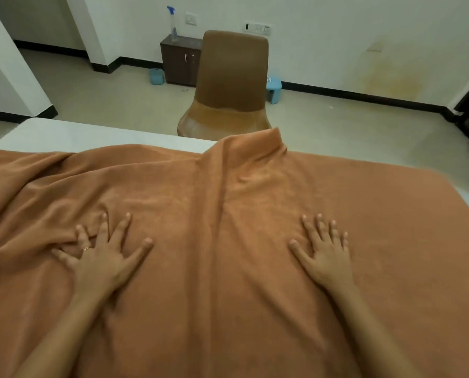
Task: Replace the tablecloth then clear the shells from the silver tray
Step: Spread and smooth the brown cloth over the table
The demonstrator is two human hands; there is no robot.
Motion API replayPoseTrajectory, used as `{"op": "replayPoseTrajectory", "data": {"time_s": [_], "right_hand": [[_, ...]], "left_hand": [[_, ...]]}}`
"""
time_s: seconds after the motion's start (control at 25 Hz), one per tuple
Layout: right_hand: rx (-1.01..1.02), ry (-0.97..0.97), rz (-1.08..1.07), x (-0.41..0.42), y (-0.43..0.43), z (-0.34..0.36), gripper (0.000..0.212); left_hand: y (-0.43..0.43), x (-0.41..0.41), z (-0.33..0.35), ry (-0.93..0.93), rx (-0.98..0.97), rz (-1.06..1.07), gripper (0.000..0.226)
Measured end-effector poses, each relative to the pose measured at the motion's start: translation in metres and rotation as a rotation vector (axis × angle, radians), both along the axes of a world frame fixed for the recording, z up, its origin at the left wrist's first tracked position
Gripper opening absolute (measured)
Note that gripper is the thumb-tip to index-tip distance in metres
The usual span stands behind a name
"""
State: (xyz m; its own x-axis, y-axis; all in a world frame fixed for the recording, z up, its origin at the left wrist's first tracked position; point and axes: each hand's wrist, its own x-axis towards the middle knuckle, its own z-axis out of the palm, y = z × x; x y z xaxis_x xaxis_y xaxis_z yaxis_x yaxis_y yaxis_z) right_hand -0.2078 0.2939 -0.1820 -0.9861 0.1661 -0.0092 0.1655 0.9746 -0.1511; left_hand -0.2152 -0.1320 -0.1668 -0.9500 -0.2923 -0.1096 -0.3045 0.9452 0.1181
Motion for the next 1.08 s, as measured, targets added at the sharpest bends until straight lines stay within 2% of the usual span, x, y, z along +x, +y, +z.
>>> {"op": "replayPoseTrajectory", "data": {"time_s": [0.2,0.28,0.36,0.4,0.44,0.48,0.56,0.64,0.68,0.76,0.84,0.92,1.08], "right_hand": [[0.004,0.034,-0.115,-0.029,0.001,-0.001,0.085],[0.025,0.02,-0.15,-0.033,0.002,-0.003,0.08],[0.016,0.0,-0.175,-0.035,0.002,0.0,0.074],[0.002,0.004,-0.185,-0.036,0.003,0.002,0.072],[-0.018,0.031,-0.185,-0.036,0.002,0.004,0.071],[-0.066,0.087,-0.169,-0.033,0.0,0.006,0.07],[-0.23,0.257,-0.066,-0.016,-0.008,0.014,0.067],[-0.329,0.314,0.105,0.022,-0.023,0.022,0.059],[-0.344,0.257,0.199,0.05,-0.034,0.023,0.059],[-0.249,0.064,0.303,0.116,-0.058,0.02,0.07],[-0.098,-0.004,0.257,0.178,-0.079,0.007,0.082],[-0.022,0.025,0.176,0.21,-0.093,-0.001,0.087],[0.014,0.013,0.145,0.212,-0.098,0.006,0.087]], "left_hand": [[-0.026,-0.055,0.007,-0.072,0.049,0.065,0.085],[-0.044,-0.078,0.011,-0.144,0.147,0.043,0.08],[-0.06,-0.084,0.027,-0.078,0.505,0.044,0.069],[-0.067,-0.077,0.033,0.059,0.687,0.052,0.063],[-0.07,-0.062,0.039,0.209,0.772,0.075,0.058],[-0.071,-0.041,0.044,0.347,0.738,0.107,0.059],[-0.068,0.011,0.041,0.417,0.543,0.087,0.07],[-0.064,0.077,0.029,0.308,0.364,0.061,0.066],[-0.064,0.107,0.022,0.193,0.275,0.088,0.068],[-0.068,0.153,0.008,-0.057,0.143,0.151,0.079],[-0.079,0.184,-0.005,-0.156,0.053,0.165,0.084],[-0.086,0.192,-0.005,-0.131,0.04,0.164,0.087],[-0.09,0.18,0.004,-0.036,0.024,0.116,0.091]]}}
